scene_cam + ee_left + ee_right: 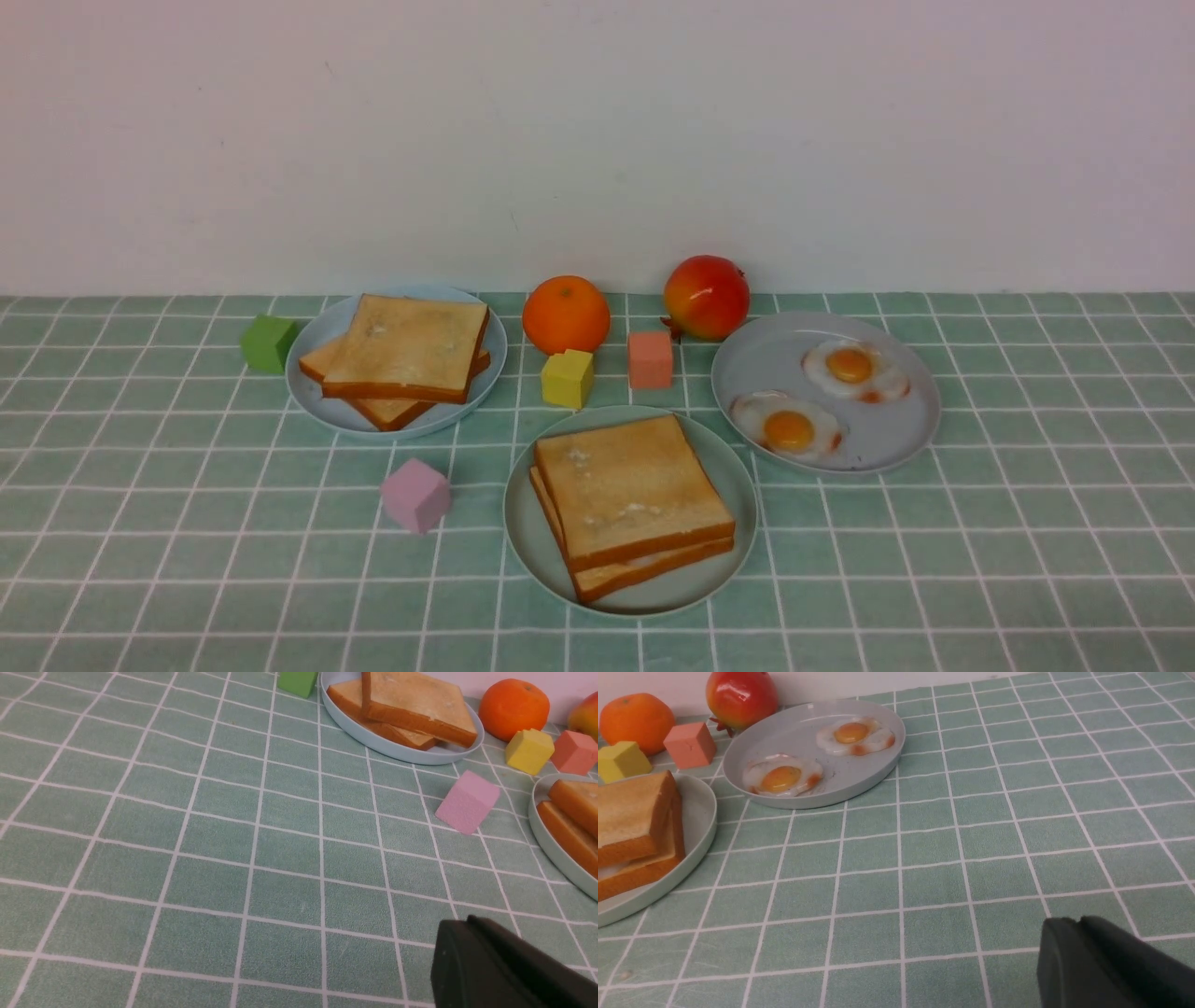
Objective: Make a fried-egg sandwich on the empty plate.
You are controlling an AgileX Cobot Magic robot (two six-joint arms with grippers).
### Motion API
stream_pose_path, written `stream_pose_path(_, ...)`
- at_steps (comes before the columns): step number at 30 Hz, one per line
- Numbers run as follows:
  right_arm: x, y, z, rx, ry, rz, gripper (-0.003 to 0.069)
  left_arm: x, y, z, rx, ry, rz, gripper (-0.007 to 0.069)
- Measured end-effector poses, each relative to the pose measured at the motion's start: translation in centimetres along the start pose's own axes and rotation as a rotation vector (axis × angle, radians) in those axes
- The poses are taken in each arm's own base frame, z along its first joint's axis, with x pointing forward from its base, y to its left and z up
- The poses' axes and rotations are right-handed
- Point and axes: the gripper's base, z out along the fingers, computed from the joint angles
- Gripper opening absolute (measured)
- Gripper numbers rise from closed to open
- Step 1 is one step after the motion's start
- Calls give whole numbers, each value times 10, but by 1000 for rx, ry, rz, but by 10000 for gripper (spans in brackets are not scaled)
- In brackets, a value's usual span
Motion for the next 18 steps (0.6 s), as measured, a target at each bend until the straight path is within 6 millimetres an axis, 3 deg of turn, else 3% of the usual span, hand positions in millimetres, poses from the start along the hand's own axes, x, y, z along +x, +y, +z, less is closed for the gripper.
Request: stream_pose_path(18,0,0,0,0,0,0,52,0,0,0,0,0,0,-3)
